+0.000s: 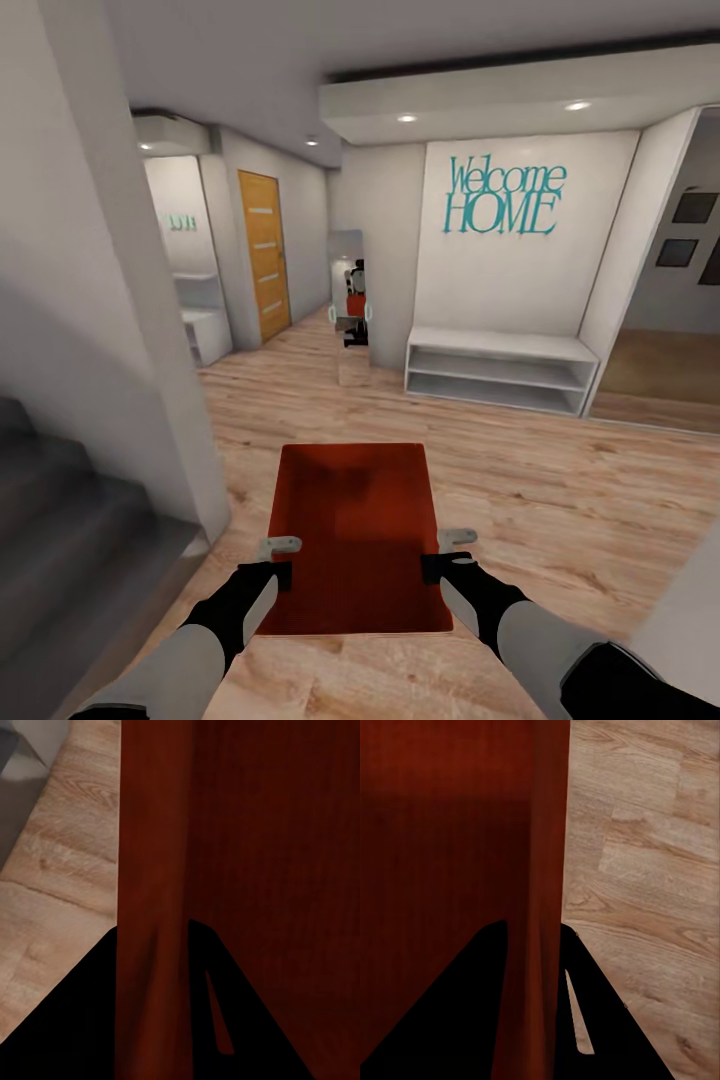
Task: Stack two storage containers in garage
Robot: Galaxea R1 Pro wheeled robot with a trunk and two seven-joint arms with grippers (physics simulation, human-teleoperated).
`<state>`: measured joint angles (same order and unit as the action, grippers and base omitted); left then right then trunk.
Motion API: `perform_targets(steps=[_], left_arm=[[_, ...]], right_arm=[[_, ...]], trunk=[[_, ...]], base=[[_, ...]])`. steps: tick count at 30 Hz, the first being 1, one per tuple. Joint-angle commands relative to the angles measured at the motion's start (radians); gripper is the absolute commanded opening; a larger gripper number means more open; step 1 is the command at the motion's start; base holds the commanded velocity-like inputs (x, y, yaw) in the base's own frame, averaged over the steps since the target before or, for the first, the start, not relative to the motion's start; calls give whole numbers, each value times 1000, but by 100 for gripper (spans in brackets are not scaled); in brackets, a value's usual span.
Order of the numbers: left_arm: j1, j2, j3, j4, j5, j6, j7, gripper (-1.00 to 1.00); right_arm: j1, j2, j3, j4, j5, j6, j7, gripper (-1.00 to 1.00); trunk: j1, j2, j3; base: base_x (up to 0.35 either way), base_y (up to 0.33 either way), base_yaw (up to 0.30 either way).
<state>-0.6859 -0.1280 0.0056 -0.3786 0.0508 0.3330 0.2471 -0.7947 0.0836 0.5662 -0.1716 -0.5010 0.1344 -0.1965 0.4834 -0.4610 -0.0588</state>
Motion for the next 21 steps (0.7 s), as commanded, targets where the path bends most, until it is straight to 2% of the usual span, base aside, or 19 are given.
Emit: perform_targets(steps=[1, 21], left_arm=[[0, 21, -2, 1, 12, 6, 8, -100], [0, 21, -1, 1, 12, 6, 7, -100]], right_arm=[[-1, -10, -2, -5, 10, -24, -6, -100], [-1, -10, -2, -5, 9, -24, -6, -100]], trunk=[[1, -2, -2], [1, -2, -2]], base=[[322, 0, 0], [321, 0, 0]])
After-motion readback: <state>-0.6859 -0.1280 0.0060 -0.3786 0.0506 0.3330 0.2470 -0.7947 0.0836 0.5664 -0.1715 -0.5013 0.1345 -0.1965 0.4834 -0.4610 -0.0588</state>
